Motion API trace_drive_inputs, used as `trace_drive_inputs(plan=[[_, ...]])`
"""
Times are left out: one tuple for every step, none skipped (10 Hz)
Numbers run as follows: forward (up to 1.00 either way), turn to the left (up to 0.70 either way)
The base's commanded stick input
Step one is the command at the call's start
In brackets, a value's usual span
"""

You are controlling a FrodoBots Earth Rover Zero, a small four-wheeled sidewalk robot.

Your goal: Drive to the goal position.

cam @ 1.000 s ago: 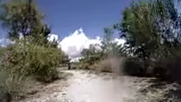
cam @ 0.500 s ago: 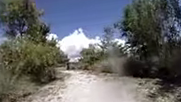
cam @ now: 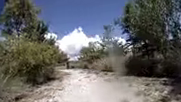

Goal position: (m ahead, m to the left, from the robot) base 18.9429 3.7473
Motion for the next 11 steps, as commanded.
trace_drive_inputs(plan=[[0.44, 0.02], [0.44, 0.02], [0.44, 0.02], [0.44, 0.02], [0.44, 0.02], [0.44, 0.02], [0.44, 0.02], [0.44, 0.02], [0.44, 0.02], [0.44, 0.02], [0.44, 0.02]])
